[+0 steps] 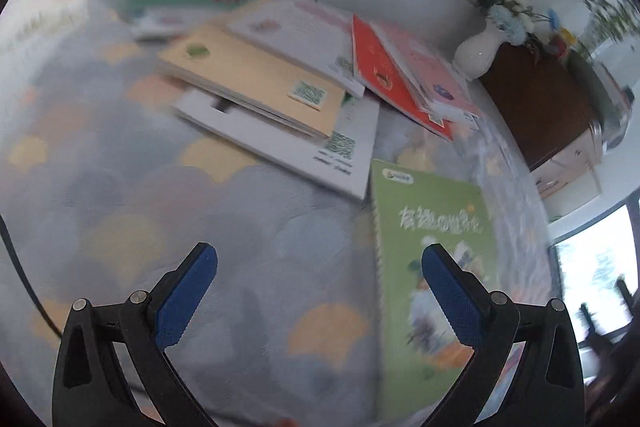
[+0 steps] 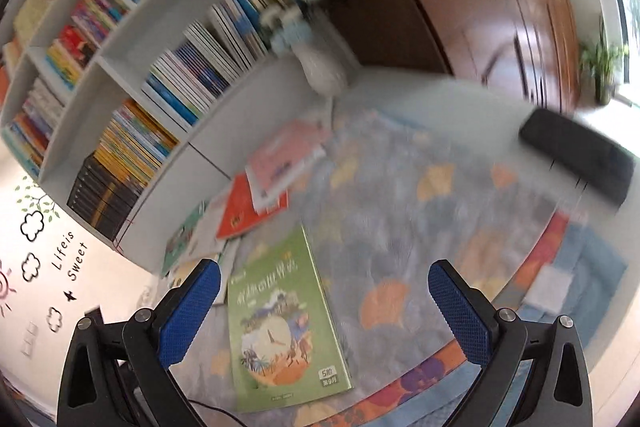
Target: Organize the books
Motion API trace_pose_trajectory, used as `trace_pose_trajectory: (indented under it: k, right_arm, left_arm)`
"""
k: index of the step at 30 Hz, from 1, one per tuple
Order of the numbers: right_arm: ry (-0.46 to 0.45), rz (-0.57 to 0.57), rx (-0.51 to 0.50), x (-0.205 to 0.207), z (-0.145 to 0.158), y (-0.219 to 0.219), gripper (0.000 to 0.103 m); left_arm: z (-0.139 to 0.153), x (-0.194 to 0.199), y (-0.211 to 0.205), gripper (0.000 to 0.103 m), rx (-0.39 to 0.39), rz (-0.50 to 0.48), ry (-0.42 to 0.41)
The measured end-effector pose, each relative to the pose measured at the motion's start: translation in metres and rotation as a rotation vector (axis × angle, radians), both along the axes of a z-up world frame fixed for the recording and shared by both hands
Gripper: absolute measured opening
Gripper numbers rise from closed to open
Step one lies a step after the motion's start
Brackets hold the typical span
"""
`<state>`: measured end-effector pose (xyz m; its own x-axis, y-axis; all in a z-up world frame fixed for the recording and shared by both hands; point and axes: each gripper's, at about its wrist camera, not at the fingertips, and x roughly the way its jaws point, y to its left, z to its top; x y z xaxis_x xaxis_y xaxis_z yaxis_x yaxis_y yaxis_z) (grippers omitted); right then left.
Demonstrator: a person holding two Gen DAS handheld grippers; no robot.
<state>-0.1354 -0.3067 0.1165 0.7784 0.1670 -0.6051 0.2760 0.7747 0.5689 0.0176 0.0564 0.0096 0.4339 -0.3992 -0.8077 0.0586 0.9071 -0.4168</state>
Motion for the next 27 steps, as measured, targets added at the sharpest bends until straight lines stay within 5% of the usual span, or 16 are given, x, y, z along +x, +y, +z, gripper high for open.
trace_pose_trajectory:
  k: [3,4,7,9,10,12,18,21,23,27]
  right_arm:
    - [0.01,0.052,0.035,0.008,-0.012,0.004,0.103]
    - [0.018,0.078,0.032,0.014,-0.012,0.007,0.103]
    - [0.061,0.237,0.028,0.04,-0.021,0.024,0.103]
    - [0.073,0.401,0.131,0.06,-0.035,0.034,0.103]
    - [0.073,0.462,0.191,0.068,-0.044,0.037,0.103]
    - [0.095,0.511,0.27,0.082,-0.06,0.038,0.103]
    - [0.321,0.524,0.379,0.105,-0.11,0.027,0.103]
    - [0.336,0.551,0.412,0.103,-0.112,0.024,0.103]
    - [0.381,0.585,0.523,0.101,-0.119,0.031,0.103]
    - [0.433,0.656,0.523,0.104,-0.123,0.043,0.103]
  left_arm:
    - [-0.031,0.023,-0.013,0.102,0.045,-0.014,0.184]
    - [-0.024,0.022,-0.016,0.102,0.065,-0.025,0.134]
    - [-0.015,0.012,-0.029,0.102,-0.116,-0.216,0.123]
    - [-0.029,0.004,-0.036,0.102,-0.238,-0.315,0.254]
    - [-0.035,0.002,-0.04,0.102,-0.231,-0.332,0.302]
    - [-0.029,-0.005,-0.048,0.102,-0.175,-0.368,0.246]
    - [-0.026,-0.025,-0.066,0.102,-0.175,-0.313,0.276]
    - [-0.023,-0.035,-0.073,0.102,-0.117,-0.303,0.23]
    - [-0.024,-0.04,-0.067,0.102,-0.172,-0.255,0.249]
    - [-0.033,-0.034,-0.031,0.102,-0.365,-0.14,0.302]
